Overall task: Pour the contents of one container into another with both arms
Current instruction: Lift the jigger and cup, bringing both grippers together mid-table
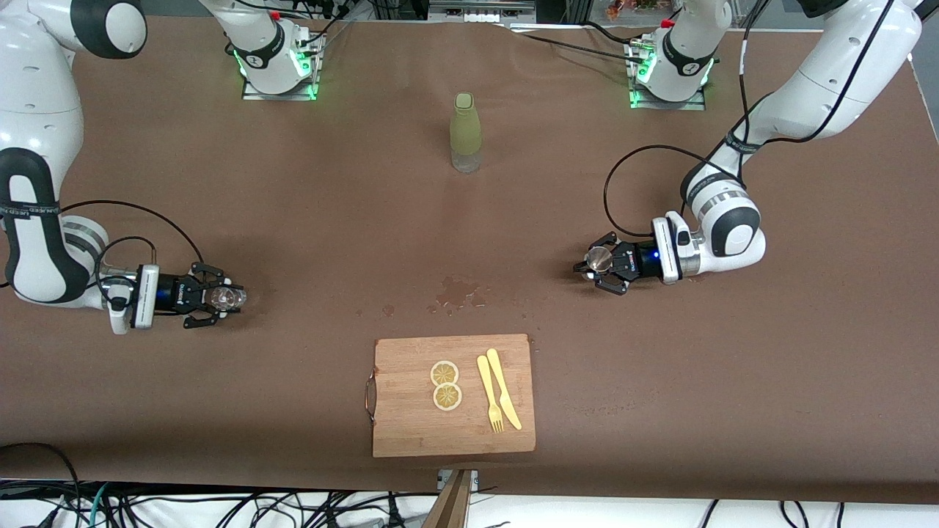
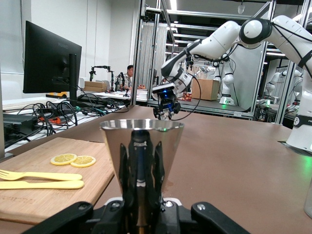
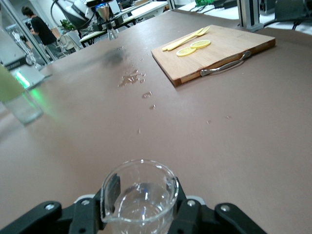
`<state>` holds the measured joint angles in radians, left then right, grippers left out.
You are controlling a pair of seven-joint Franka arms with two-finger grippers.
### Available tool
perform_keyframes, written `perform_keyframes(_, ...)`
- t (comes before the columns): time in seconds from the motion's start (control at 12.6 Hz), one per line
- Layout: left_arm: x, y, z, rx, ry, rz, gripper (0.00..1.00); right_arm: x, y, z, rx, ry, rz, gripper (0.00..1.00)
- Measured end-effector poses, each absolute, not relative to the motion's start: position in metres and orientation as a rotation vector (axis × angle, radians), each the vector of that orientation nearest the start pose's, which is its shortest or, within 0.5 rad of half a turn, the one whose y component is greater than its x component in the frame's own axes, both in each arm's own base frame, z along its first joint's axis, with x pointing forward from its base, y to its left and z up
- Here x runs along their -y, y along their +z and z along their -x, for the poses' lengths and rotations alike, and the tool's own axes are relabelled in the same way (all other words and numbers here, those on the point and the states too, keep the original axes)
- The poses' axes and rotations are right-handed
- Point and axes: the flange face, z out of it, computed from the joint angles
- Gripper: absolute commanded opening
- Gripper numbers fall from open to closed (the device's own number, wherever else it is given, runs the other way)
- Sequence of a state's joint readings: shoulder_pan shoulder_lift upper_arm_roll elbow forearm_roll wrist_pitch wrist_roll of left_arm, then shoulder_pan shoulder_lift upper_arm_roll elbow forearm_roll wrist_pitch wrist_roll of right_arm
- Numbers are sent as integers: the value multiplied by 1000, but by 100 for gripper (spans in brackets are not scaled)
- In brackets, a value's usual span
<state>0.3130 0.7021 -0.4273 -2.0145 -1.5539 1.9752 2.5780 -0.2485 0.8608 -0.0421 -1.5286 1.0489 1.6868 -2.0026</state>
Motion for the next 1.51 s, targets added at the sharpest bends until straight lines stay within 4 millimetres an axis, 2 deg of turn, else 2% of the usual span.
perform_keyframes(0.32,154,139,-553,1154,1154,-1456,0,31,190,-666,1061,-504,1820,38)
perform_keyframes(0.71,221,133,-538,1149,1162,-1461,0,-53,236,-684,1051,-447,1926,38)
perform_keyframes(1.03,266,127,-537,1129,1185,-1447,0,-131,264,-686,1103,-450,1973,38)
perform_keyframes(1.27,291,112,-532,1112,1217,-1441,0,-159,269,-684,1152,-452,1983,38)
perform_keyframes(1.51,301,105,-530,1110,1213,-1432,0,-184,278,-680,1213,-416,2028,38)
